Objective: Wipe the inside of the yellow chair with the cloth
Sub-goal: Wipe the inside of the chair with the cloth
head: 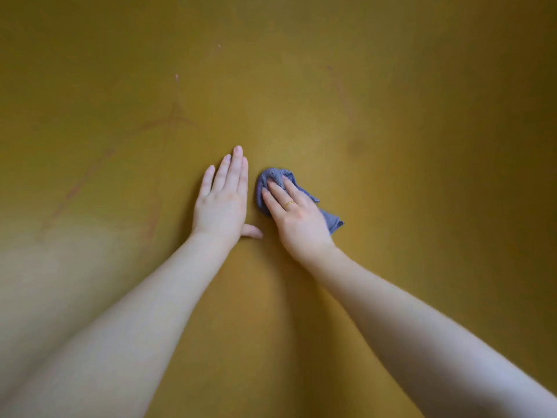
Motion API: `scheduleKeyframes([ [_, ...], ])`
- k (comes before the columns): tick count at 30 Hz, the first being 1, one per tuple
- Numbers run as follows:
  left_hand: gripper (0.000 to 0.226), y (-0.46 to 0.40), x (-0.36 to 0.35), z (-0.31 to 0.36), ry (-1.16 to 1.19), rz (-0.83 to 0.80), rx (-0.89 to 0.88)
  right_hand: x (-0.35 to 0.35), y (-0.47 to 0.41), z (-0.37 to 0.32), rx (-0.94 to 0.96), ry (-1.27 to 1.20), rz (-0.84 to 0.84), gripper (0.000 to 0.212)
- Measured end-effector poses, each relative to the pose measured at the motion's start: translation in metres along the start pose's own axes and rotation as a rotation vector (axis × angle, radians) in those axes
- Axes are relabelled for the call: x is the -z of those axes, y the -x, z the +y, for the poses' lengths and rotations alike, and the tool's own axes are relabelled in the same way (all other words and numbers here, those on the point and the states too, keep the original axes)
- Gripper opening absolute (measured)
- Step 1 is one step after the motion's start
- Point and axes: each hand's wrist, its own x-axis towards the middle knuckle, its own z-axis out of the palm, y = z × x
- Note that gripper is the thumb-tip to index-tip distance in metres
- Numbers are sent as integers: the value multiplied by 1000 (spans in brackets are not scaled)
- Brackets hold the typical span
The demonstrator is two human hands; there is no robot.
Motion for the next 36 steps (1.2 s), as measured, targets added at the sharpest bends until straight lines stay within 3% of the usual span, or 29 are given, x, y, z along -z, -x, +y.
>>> scheduleKeyframes([
  [2,132,0,-1,-1,-3,4,-4,11,-4,26,130,186,46,39],
  [5,131,0,-4,-3,-6,9,-12,20,-18,66,52,353,198,29],
  [7,131,-1,-5,-4,-1,16,-18,16,-23,75,-59,284,227,31],
  [10,130,-1,-8,-5,13,31,-25,2,-23,47,-224,-53,249,40],
  [12,129,-1,-9,-6,23,43,-33,-8,-18,20,-206,-184,227,45],
  [16,124,-2,-10,-8,55,60,-35,-19,-4,-7,-83,-224,145,55],
  [20,128,-1,-11,-7,36,49,-34,-12,-12,21,88,13,197,40],
  [23,129,-1,-12,-8,36,48,-30,5,-18,40,-25,222,184,45],
  [26,130,0,-11,-8,35,48,-29,18,-15,47,-91,254,85,63],
  [33,131,0,-10,-6,27,37,-19,49,-23,93,498,373,-173,84],
  [36,130,0,-9,-5,19,28,-16,38,-27,94,603,426,-149,67],
])
